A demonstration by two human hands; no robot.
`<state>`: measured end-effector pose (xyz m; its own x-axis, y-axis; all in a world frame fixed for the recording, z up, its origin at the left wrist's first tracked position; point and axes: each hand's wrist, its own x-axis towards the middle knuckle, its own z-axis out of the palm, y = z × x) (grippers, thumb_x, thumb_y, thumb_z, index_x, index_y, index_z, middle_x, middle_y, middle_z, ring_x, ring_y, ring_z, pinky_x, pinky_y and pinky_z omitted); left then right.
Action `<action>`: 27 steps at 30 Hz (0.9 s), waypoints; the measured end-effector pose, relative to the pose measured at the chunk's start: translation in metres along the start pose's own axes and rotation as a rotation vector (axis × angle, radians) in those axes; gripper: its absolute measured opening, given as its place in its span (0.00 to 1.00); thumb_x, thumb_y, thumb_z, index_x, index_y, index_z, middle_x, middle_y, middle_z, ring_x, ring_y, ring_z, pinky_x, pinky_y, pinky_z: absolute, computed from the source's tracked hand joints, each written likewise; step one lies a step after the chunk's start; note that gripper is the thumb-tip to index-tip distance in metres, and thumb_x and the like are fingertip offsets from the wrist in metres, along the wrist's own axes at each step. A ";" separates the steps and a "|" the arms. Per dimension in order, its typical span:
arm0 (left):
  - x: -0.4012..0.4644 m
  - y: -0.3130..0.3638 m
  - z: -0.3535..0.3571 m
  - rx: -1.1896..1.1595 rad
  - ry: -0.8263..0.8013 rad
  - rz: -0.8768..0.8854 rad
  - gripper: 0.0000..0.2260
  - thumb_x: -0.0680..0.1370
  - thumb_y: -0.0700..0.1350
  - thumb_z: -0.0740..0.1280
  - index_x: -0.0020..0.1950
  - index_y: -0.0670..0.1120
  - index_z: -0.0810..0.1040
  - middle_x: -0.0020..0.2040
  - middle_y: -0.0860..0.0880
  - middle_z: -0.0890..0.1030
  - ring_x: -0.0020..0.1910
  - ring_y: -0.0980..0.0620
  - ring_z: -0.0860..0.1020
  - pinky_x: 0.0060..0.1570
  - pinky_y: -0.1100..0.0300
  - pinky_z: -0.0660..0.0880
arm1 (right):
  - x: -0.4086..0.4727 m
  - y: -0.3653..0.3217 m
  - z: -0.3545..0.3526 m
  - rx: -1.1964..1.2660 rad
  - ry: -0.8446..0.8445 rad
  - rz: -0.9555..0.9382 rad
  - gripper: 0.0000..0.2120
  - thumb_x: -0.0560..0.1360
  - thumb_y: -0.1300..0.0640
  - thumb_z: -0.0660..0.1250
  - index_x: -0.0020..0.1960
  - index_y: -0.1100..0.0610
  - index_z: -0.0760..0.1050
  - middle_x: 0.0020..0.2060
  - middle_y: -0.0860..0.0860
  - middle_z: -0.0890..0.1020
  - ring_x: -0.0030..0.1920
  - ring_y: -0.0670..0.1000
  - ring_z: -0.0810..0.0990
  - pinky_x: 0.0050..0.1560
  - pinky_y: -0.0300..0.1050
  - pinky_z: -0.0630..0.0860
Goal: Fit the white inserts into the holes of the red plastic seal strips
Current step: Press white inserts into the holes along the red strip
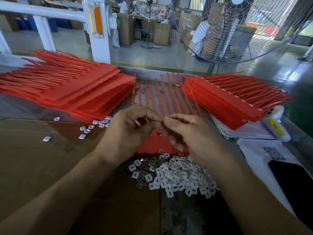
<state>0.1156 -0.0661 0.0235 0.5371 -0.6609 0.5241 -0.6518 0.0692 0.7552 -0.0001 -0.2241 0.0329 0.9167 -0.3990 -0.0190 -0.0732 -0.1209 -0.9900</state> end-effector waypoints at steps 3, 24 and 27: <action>0.000 0.002 0.000 -0.048 0.055 0.032 0.06 0.75 0.40 0.75 0.48 0.51 0.86 0.44 0.50 0.83 0.43 0.47 0.81 0.41 0.58 0.77 | 0.001 0.000 -0.001 0.167 -0.089 0.041 0.08 0.80 0.54 0.70 0.52 0.59 0.84 0.39 0.53 0.83 0.32 0.47 0.74 0.25 0.39 0.67; -0.002 -0.007 -0.001 0.221 0.026 0.023 0.07 0.78 0.44 0.72 0.54 0.55 0.84 0.46 0.60 0.81 0.44 0.59 0.80 0.42 0.71 0.73 | 0.001 0.003 -0.038 -0.500 0.232 -0.150 0.01 0.76 0.51 0.76 0.46 0.46 0.84 0.37 0.40 0.85 0.37 0.39 0.82 0.39 0.32 0.74; -0.002 -0.007 -0.001 0.295 -0.107 0.032 0.06 0.78 0.46 0.72 0.53 0.56 0.85 0.47 0.63 0.82 0.47 0.65 0.79 0.46 0.74 0.71 | 0.005 0.010 -0.040 -0.642 0.196 -0.095 0.02 0.75 0.51 0.77 0.46 0.46 0.85 0.41 0.40 0.85 0.45 0.39 0.82 0.49 0.41 0.77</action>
<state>0.1200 -0.0642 0.0171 0.4644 -0.7377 0.4900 -0.8032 -0.1177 0.5839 -0.0117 -0.2643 0.0281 0.8470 -0.5103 0.1493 -0.2702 -0.6550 -0.7057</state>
